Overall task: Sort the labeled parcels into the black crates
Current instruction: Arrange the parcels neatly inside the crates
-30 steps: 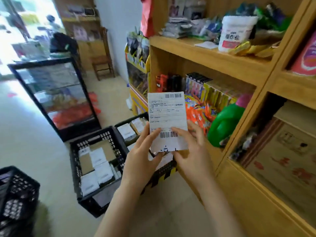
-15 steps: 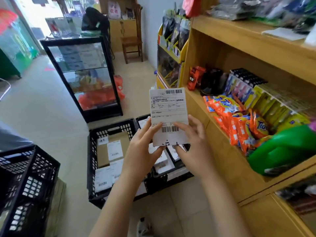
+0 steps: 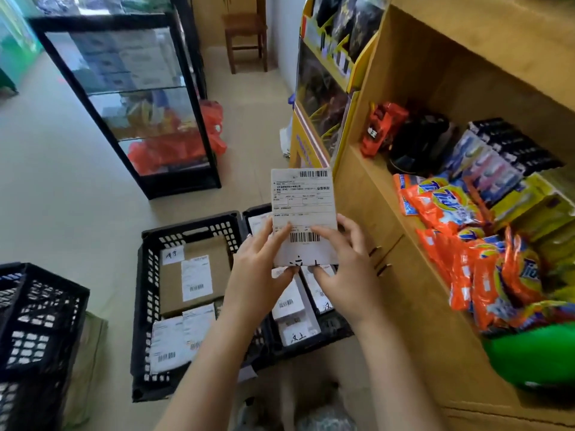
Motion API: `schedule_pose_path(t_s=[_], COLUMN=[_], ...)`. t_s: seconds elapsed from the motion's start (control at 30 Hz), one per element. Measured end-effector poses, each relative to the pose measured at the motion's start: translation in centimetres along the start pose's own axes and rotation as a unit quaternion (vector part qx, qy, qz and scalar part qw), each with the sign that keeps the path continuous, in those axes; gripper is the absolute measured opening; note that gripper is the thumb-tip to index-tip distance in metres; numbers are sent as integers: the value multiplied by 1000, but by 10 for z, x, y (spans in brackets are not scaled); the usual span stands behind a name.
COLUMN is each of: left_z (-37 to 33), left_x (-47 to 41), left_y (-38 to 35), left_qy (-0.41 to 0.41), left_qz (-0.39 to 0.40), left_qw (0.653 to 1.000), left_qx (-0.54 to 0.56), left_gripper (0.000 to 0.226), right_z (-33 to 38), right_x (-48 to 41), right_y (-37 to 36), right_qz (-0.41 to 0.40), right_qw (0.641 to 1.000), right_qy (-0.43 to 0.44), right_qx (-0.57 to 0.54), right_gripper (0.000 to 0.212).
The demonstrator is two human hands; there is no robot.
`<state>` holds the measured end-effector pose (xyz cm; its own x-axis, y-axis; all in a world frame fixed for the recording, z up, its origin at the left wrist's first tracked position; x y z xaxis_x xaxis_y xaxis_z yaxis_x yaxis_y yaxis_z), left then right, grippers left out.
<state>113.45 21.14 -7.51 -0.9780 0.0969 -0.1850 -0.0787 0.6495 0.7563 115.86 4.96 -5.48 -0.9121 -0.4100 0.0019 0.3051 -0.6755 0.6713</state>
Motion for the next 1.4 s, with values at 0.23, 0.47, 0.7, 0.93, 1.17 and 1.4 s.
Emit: schedule_pose_path(t_s=[0.23,0.47,0.7,0.93,1.17,1.4], left_z=[44,128,188,205,208,210], left_x=[-34,-21,8,21,24,27], left_y=[-82,-198,-278,-296,-297,-293], left_qy=[112,178,275,302,303,300], left_qz=[19,36,85,113,112,129], left_qw=[993,981,954,932,928,929], left_qx=[-15,-62,-84,-165,-185,-174], left_gripper=[79,89,88,82,63,64], right_z=[-88,-204,-278,-300,-297,-299], right_x=[-54,-92,-97,-85,-85,-90], right_y=[-24,-105,-182,-217,-228,-220], right_qz=[75,191,280,291,316,351], right_qw=[997,981,958,953,945,934], right_qy=[-22,-42,-64,-88,-81,-72], right_qx=[8,-6,13,1,7,8], right_gripper=[63,62,62,59,60,59])
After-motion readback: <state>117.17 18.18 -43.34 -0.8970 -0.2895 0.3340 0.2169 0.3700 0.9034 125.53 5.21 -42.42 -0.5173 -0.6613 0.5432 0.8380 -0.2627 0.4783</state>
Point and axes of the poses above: each hand's wrist, its own x-axis away from the middle knuckle, its own y-axis out of the back of the hand, z = x × y, the point moved 1 cm from there along -x, towards the middle knuckle, and after that the axes turned 14 degrees about z, right-handed, at the moved point
